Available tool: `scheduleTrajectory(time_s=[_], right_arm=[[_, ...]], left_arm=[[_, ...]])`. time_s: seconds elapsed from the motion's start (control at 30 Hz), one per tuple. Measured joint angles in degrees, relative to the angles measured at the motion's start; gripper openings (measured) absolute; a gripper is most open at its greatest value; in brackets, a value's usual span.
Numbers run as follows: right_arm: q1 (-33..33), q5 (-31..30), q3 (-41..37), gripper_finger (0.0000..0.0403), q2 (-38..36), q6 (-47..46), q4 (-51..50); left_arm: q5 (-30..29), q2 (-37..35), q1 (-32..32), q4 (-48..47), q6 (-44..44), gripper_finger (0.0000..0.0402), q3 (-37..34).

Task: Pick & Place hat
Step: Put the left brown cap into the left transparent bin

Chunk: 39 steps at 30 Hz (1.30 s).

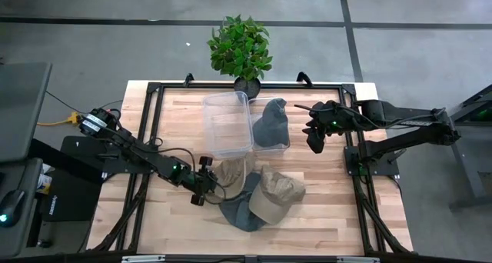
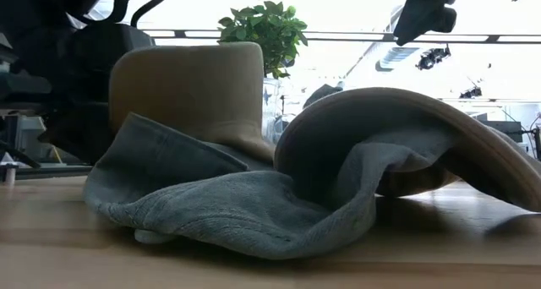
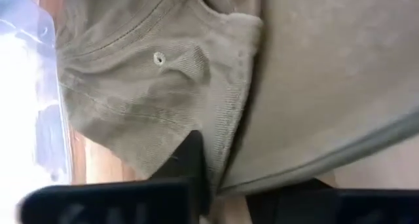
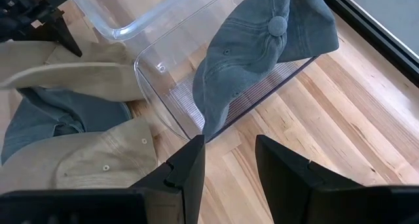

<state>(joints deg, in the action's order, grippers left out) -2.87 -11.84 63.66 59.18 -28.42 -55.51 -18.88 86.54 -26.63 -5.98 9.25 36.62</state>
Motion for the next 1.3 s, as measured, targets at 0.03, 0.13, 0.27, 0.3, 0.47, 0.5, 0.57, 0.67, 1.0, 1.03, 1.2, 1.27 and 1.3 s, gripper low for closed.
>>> scheduleTrajectory(time_s=[0.03,0.13,0.27,0.3,0.47,0.5,0.57,0.67,1.0,1.03,1.2,1.27,1.3], right_arm=[[0.0,0.0,0.0,0.013,0.0,0.0,0.0],[0.0,0.0,0.0,0.013,0.0,-0.1,0.0],[0.0,0.0,0.0,0.013,0.0,-0.1,0.0],[0.0,-0.1,0.0,0.013,0.0,-0.1,0.0],[0.0,-1.0,0.0,0.013,0.0,-0.1,0.0],[0.0,-1.1,0.0,0.013,0.0,-0.1,0.0],[0.0,-1.1,0.0,0.013,0.0,-0.1,0.0],[0.0,-1.1,0.0,0.013,0.0,-0.1,0.0],[0.0,-1.0,0.0,0.013,0.0,0.0,0.0],[0.0,-0.8,0.0,0.013,0.0,0.2,0.0],[0.0,0.2,0.0,0.013,0.0,0.3,0.0],[0.0,0.5,0.0,0.013,0.0,0.3,0.0],[0.0,0.5,0.0,0.013,0.0,0.3,0.0]], left_arm=[[0.2,0.0,0.0,0.0,0.7,0.0036,0.0],[0.4,0.0,0.0,0.0,2.5,0.0008,0.0],[0.4,0.0,0.0,-0.2,2.8,0.0012,0.3],[0.4,0.0,0.0,-0.5,2.8,0.0008,0.6],[0.1,0.0,0.0,-3.3,2.6,0.0005,3.5],[0.0,0.0,0.0,-4.1,2.6,0.0004,4.3],[0.0,0.0,0.0,-6.3,2.6,0.0003,5.9],[0.1,0.0,0.0,-9.9,2.6,0.0003,8.3],[0.3,0.0,0.0,-23.5,2.6,0.0001,18.8],[0.5,0.0,0.0,-24.8,2.6,0.0001,20.1],[1.9,0.0,0.0,-29.5,2.6,0.0001,26.0],[1.9,0.0,0.0,-31.0,2.6,0.0,28.1],[1.9,0.0,0.0,-31.8,2.6,0.0,29.3]])
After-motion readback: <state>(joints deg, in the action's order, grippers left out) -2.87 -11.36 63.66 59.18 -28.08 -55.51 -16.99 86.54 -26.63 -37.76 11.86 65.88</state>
